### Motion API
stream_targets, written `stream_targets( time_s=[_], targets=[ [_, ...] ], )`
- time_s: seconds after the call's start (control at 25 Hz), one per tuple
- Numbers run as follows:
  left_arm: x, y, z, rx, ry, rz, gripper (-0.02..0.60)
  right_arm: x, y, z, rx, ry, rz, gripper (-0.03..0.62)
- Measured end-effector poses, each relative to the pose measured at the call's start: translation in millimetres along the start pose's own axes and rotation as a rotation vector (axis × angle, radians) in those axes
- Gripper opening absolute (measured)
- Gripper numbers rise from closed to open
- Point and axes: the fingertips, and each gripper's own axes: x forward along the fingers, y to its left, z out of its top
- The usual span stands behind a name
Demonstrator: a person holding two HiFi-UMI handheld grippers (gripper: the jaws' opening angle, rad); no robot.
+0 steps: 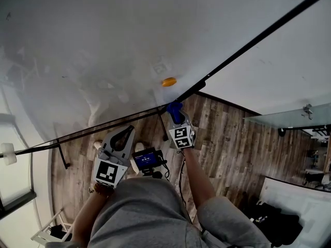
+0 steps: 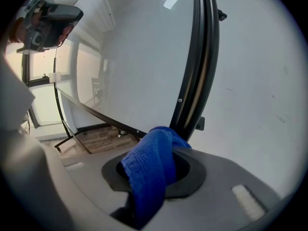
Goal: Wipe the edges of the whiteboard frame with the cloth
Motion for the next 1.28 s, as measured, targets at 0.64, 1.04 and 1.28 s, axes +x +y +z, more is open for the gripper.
stream_targets(
  time_s=[0.64,1.04,1.28],
  targets=[
    [5.3,8.3,-9.8,-0.016,0.01,0.01,0.015,18.0,3.4,11.6,-0.035,0.006,0.023,0.114],
    [1.9,11.9,-12.3,-0.002,-0.006,0.007,0.015,19.7,11.5,14.5,-0.036,0.02,0.031,0.114],
    [7.1,10.8,-13.6,0.008,-0.023,0.016,0.015,19.6,9.2,13.5,-0.043,0.027,0.07,0.114]
  ],
)
